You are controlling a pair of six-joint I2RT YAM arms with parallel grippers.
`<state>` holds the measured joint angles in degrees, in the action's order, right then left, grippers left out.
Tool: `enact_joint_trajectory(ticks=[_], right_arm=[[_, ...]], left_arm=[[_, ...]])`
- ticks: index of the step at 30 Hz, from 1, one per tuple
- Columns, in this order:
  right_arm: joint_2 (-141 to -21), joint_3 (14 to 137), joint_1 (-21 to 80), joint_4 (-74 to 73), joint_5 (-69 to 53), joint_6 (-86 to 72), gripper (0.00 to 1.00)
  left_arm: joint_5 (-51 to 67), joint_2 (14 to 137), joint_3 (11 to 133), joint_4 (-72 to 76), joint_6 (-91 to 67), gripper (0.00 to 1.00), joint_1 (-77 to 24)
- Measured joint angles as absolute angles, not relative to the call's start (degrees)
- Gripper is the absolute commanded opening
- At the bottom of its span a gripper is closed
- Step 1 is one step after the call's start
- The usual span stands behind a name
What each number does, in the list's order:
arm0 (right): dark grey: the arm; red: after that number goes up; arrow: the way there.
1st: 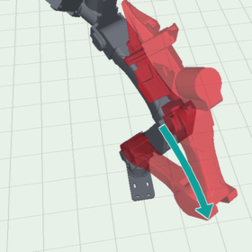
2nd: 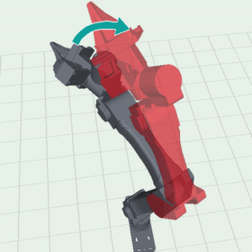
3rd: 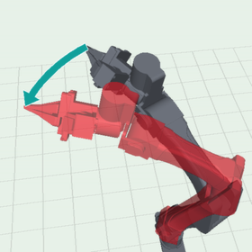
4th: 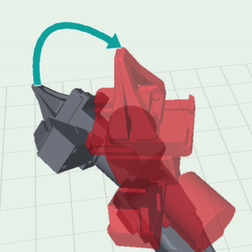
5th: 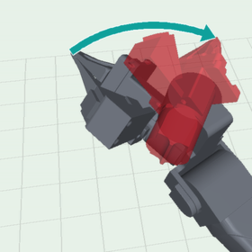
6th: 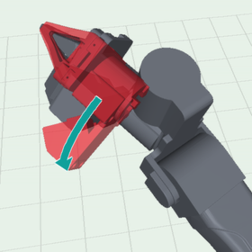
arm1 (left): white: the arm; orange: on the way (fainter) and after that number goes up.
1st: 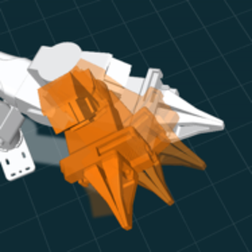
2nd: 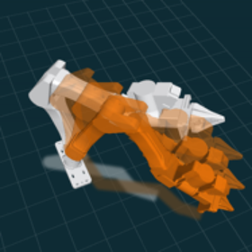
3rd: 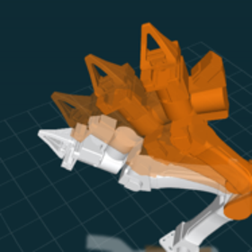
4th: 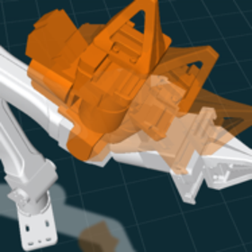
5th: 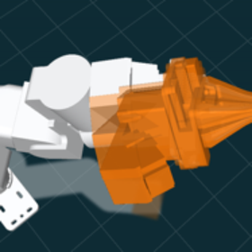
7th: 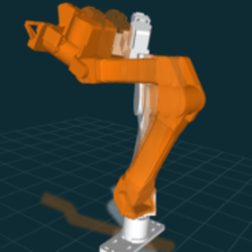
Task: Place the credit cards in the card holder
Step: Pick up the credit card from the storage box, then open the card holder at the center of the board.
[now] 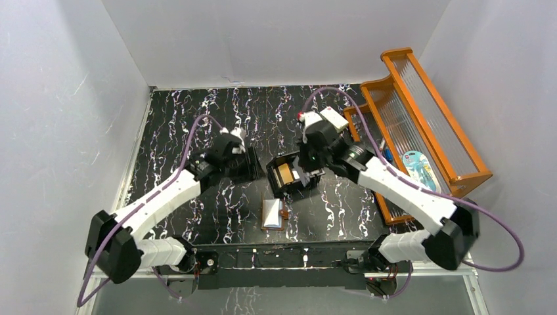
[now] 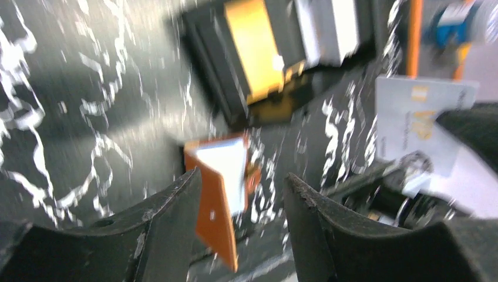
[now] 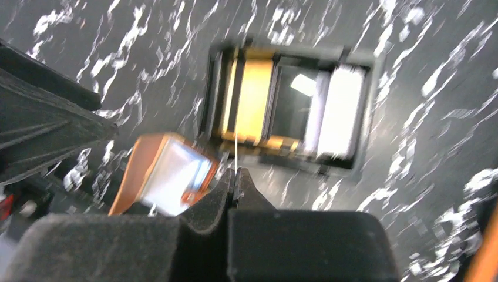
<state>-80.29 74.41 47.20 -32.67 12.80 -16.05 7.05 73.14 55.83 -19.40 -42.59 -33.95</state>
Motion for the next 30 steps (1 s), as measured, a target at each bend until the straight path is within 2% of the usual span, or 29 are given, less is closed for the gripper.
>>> enact_joint_trajectory(ticks=[3,8,10,13,16,19,24,30], right_arm=[[-70.28,62.41,47.35,-31.94,5.08,-26.2,0.0],[-65.89,50.85,51.37,-26.63,0.97,-35.66,0.0],[-64.62,46.7,53.91,-25.21,0.49,-39.05,0.0],[-63.77,42.54,56.58,-22.92,-0.01,-43.11,0.0],[-63.68,40.16,58.17,-20.18,0.05,-46.28,0.0],[-63.94,38.59,60.31,-17.39,0.6,-48.62,0.0],[-65.54,36.45,62.08,-13.06,0.91,-51.05,0.0],[-68.01,34.83,62.13,-9.78,2.24,-52.84,0.0]], left_arm=[[5.65,68.36,51.18,-26.72,-43.53,0.58,-42.3],[1.93,71.5,51.11,-28.56,-45.8,0.6,-51.03],[0.82,73.78,51.16,-28.8,-46.52,0.54,-53.52],[-0.86,76.18,51.13,-29.36,-47.44,0.31,-55.31],[-2.96,75.9,50.63,-29.54,-48.82,0.12,-55.31],[-4.86,72.62,48.12,-28.99,-50.35,0.0,-55.29],[-6.57,64.38,41.1,-26.11,-53.95,0.0,-55.16],[-6.59,61.28,35.9,-23.18,-57.56,0.0,-53.95]])
